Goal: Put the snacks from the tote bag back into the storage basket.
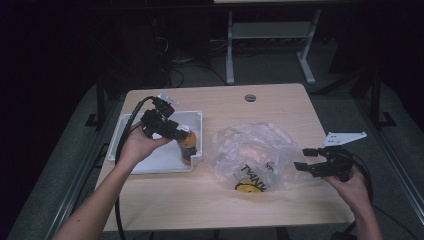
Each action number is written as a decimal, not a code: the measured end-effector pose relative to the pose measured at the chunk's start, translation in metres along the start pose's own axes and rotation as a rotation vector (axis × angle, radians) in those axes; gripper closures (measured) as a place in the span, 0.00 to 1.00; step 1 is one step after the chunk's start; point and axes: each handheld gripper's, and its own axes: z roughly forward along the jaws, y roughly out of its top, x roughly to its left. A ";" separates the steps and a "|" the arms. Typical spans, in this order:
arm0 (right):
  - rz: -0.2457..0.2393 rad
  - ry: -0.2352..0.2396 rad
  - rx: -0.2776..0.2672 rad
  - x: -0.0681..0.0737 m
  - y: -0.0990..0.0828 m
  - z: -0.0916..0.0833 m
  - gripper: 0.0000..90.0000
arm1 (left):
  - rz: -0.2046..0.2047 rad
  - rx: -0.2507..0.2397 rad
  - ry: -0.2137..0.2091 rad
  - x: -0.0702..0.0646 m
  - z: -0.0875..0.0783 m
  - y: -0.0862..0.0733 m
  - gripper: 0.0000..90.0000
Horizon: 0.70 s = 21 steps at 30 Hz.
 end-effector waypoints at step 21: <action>0.014 -0.013 -0.010 -0.001 -0.002 -0.004 0.32 | -0.014 -0.047 -0.010 0.004 -0.009 -0.026 0.43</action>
